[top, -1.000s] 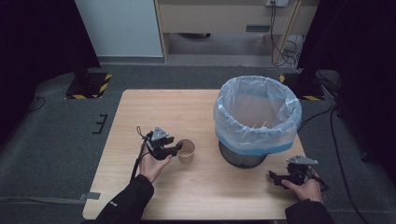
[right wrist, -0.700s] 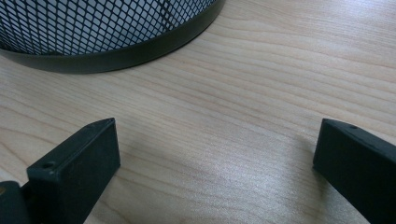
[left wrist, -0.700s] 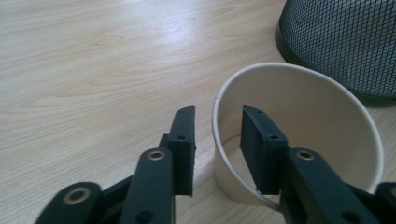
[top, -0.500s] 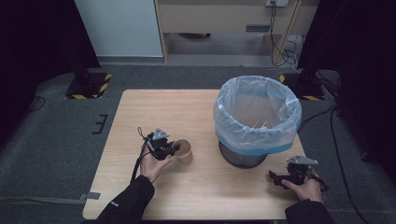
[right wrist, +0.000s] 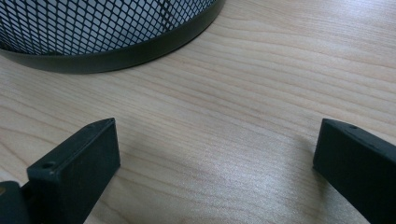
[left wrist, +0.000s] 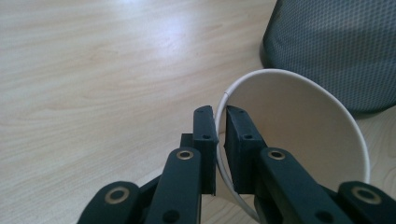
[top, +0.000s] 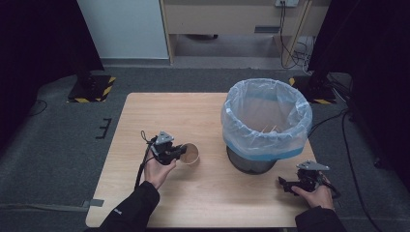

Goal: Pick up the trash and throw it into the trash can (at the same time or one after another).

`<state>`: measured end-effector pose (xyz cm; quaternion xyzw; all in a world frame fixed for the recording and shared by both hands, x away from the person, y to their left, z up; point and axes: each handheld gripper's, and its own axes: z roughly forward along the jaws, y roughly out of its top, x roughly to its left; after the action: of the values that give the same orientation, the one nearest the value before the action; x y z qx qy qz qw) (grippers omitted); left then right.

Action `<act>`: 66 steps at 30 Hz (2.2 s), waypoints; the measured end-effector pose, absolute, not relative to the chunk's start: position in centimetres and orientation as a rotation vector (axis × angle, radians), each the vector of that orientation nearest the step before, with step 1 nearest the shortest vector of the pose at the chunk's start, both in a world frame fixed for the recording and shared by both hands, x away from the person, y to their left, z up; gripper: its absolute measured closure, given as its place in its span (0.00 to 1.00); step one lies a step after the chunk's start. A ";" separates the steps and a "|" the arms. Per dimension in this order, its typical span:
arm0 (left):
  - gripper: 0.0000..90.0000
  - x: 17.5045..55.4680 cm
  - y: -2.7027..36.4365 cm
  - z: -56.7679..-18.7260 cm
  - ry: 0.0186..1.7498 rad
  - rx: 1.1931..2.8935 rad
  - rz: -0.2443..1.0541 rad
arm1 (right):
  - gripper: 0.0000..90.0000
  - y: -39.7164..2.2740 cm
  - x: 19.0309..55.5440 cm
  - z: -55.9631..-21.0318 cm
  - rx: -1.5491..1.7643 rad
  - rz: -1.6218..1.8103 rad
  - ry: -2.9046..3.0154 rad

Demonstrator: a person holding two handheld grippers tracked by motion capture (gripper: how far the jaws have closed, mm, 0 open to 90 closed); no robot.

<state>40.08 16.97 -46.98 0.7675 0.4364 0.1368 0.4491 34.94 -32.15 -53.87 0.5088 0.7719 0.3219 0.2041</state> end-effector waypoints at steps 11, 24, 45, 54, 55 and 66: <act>0.92 39.5 18.1 -44.4 1.044 1.798 0.368 | 0.01 -32.2 34.9 -53.9 1.419 0.898 2.153; 0.92 38.9 19.5 -41.1 1.003 1.675 0.412 | 0.01 -32.2 34.9 -53.9 1.419 0.898 2.153; 0.92 36.8 22.5 -35.0 0.910 1.446 0.482 | 0.01 -32.1 34.9 -53.9 1.419 0.898 2.153; 0.92 35.9 22.7 -33.1 0.868 1.388 0.503 | 0.01 -32.1 34.9 -53.9 1.419 0.897 2.153; 0.92 35.9 22.7 -32.9 0.861 1.390 0.504 | 0.01 -32.1 34.9 -53.9 1.418 0.897 2.153; 0.92 35.7 22.0 -30.3 0.806 1.335 0.515 | 0.01 -32.1 34.9 -53.9 1.419 0.897 2.153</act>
<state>35.74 22.02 -30.27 0.5950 0.3593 0.2296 0.6813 34.94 -32.14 -53.88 0.5087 0.7720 0.3217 0.2044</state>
